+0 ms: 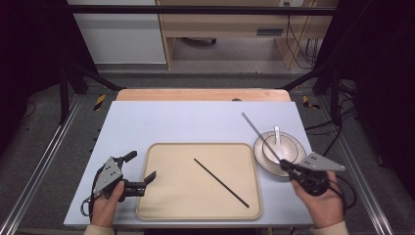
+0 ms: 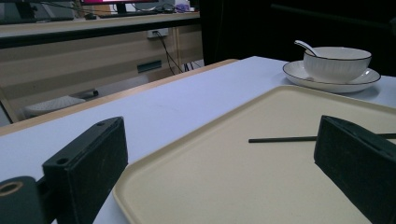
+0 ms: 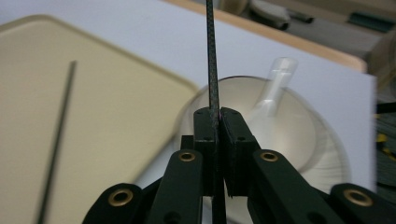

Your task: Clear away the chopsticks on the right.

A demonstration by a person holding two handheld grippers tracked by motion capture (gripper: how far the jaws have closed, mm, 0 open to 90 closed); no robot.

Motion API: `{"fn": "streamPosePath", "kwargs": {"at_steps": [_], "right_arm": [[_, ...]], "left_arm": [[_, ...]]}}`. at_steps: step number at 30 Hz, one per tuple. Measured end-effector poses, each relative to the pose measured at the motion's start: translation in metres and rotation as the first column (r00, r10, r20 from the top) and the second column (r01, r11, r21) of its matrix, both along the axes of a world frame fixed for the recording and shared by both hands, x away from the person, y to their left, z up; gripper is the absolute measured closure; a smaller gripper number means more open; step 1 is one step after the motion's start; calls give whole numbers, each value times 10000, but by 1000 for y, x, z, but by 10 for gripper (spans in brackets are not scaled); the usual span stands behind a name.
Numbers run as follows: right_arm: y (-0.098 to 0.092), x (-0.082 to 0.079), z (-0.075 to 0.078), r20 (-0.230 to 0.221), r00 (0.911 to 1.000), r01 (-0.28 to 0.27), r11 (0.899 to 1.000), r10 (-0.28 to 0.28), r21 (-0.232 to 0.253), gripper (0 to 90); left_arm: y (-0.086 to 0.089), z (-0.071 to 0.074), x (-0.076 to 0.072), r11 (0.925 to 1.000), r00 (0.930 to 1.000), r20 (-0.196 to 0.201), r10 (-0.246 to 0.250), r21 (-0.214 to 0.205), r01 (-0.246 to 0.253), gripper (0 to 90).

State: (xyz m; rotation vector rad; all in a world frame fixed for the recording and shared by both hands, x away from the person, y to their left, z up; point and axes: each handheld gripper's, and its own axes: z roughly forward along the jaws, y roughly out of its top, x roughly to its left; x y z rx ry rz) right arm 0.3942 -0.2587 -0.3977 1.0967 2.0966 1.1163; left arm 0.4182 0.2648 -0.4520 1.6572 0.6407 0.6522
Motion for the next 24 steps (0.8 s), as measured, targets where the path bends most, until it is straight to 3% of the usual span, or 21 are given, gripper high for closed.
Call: {"fn": "streamPosePath", "kwargs": {"at_steps": [5, 7, 9, 24], "right_arm": [[48, -5, -25, -930, 9899, -1097, 9937, 1071, -240, 854], [55, -6, -29, -1085, 9863, -1282, 9913, 1244, -294, 855], [71, -7, -38, -1433, 9763, -1691, 9849, 1622, -371, 855], [88, -2, -60, -2564, 9454, -2234, 9728, 2011, -607, 854]], "left_arm": [[1, 0, 0, 10000, 10000, -6, 10, -64, -11, 26], [0, 0, 0, 10000, 10000, 6, 24, -69, -24, 27], [0, 1, 0, 9999, 10000, 53, -31, -101, 31, 26], [-2, 1, 1, 10000, 10000, -11, 10, -99, -10, 27]]}}
